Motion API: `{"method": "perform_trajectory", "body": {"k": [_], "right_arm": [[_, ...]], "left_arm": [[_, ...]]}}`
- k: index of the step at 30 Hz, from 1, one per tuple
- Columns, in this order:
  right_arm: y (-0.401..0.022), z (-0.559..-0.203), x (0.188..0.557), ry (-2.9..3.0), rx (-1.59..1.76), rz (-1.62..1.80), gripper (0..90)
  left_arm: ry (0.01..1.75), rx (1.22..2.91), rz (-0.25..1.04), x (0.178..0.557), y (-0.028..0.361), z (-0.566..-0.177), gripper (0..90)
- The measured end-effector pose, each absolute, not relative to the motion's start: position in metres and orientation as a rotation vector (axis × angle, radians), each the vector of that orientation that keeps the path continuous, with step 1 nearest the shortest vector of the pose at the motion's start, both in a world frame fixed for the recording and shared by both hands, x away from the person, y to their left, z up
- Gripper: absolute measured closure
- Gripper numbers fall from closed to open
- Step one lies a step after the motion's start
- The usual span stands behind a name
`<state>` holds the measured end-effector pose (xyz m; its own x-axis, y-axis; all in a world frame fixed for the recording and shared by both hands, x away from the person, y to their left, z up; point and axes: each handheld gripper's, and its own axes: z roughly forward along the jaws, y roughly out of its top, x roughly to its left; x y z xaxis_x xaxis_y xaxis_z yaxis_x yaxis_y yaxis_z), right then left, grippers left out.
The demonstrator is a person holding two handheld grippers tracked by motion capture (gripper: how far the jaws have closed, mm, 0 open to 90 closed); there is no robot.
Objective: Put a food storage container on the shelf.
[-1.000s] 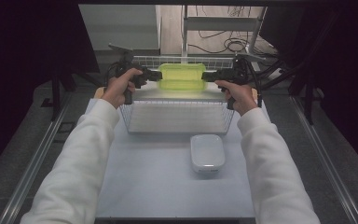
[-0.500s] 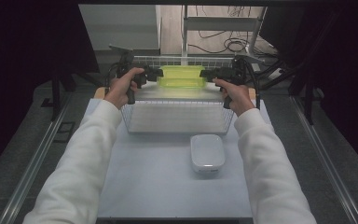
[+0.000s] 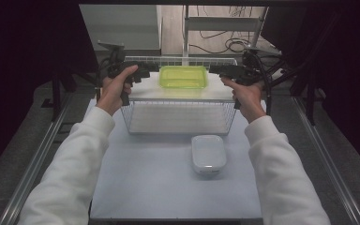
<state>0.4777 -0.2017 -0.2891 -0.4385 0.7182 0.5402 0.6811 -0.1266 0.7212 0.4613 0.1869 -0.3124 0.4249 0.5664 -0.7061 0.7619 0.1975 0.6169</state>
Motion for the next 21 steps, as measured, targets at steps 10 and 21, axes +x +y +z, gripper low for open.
{"method": "perform_trajectory", "body": {"k": [10,21], "right_arm": [[-0.224,-0.298,0.416,2.202,1.376,1.59,35.9],[-0.245,-0.35,0.359,2.35,1.289,1.553,35.6]], "left_arm": [[1.189,1.568,-0.098,0.394,0.188,-0.324,32.3],[1.18,1.664,-0.079,0.311,0.188,-0.376,32.8]]}}
